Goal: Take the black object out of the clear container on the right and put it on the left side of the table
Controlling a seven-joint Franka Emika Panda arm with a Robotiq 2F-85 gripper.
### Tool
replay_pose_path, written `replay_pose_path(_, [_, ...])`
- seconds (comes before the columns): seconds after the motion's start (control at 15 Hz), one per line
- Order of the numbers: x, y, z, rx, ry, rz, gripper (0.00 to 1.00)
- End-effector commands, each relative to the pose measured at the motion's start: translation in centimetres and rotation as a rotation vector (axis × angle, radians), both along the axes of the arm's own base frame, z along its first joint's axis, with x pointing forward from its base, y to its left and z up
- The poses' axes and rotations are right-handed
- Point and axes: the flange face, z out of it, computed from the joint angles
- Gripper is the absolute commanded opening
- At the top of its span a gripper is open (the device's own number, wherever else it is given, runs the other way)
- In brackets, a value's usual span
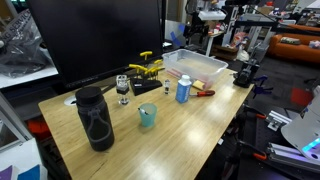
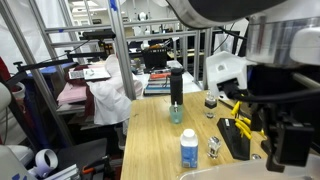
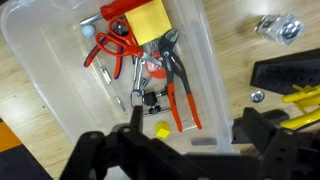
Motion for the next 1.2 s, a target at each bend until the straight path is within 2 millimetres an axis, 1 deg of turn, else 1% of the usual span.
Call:
replay_pose_path(0.0, [1.9,-2.5,-1.5,-0.037,-0.05,-0.167,1.0])
replay_pose_path(0.07, [2.2,-3.1,-2.3,-0.042,-0.053,-0.193,1.0])
replay_pose_path(0.2, [2.6,-4.0,-4.5,-0.044,-0.031,-0.184,1.0])
replay_pose_path(0.4, [2.9,-4.6,-7.8,-0.038,0.027,-0.14,1.0])
replay_pose_path(0.6, [3.3,-5.3,-10.6,-0.06,0.058,-0.138,1.0])
replay_pose_path(0.73, [3.7,-5.5,-12.0,-0.059,0.072,-0.113,1.0])
replay_pose_path(0.8, [3.8,-5.3,-12.6,-0.05,0.086,-0.07,1.0])
replay_pose_path(0.87, [3.8,-5.2,-12.8,-0.067,0.108,-0.04,1.0])
replay_pose_path(0.93, [3.3,-5.0,-13.0,-0.054,0.097,-0.094,1.0])
replay_pose_path(1.13, [3.6,-5.0,-13.2,-0.063,0.103,-0.064,1.0])
